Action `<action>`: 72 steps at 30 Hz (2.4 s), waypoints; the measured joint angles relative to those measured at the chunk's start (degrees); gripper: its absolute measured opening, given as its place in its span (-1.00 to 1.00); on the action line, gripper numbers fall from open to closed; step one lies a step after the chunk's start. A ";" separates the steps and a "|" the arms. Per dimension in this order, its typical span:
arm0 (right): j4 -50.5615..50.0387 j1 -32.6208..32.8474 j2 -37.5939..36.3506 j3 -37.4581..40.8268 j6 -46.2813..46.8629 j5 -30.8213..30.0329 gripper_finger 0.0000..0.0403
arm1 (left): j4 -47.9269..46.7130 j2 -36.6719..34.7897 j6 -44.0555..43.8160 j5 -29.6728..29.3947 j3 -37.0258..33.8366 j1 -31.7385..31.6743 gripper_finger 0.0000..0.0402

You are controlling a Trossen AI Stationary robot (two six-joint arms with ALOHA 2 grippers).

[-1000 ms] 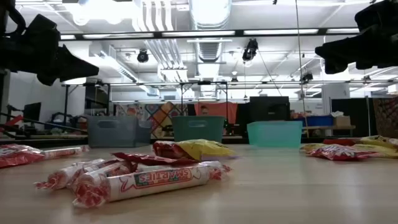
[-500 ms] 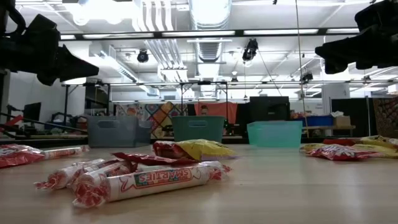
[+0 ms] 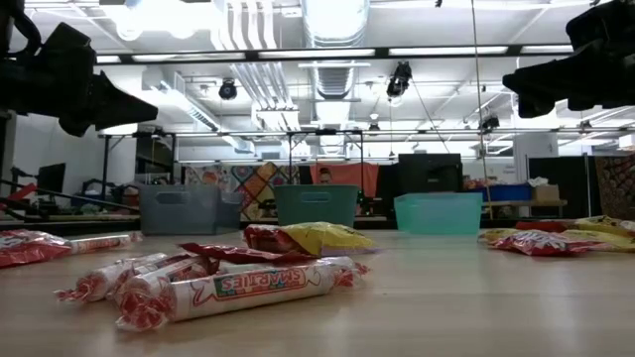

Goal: Sort candy

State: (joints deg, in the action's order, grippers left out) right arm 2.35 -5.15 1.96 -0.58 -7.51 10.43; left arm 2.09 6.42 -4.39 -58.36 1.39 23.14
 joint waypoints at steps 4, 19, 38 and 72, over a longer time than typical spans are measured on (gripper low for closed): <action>0.00 -0.02 0.02 0.01 0.00 0.00 -0.54 | 0.00 0.00 0.00 -0.01 0.00 -0.01 -0.62; 0.00 -0.02 0.02 0.00 0.00 -0.02 -0.54 | 0.00 0.00 1.91 -0.01 0.00 -0.02 -0.62; 2.53 -0.02 0.46 0.02 43.72 -31.16 -0.59 | 20.74 4.48 -23.17 26.91 0.00 -0.04 -0.62; 2.62 -0.02 0.46 0.02 47.80 -31.27 -0.47 | -39.70 63.14 -67.15 44.18 36.90 0.73 -0.60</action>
State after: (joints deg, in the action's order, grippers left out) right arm 4.97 -5.17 2.42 -0.56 40.29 -20.84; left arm -37.61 69.55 -71.54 -14.18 38.29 23.87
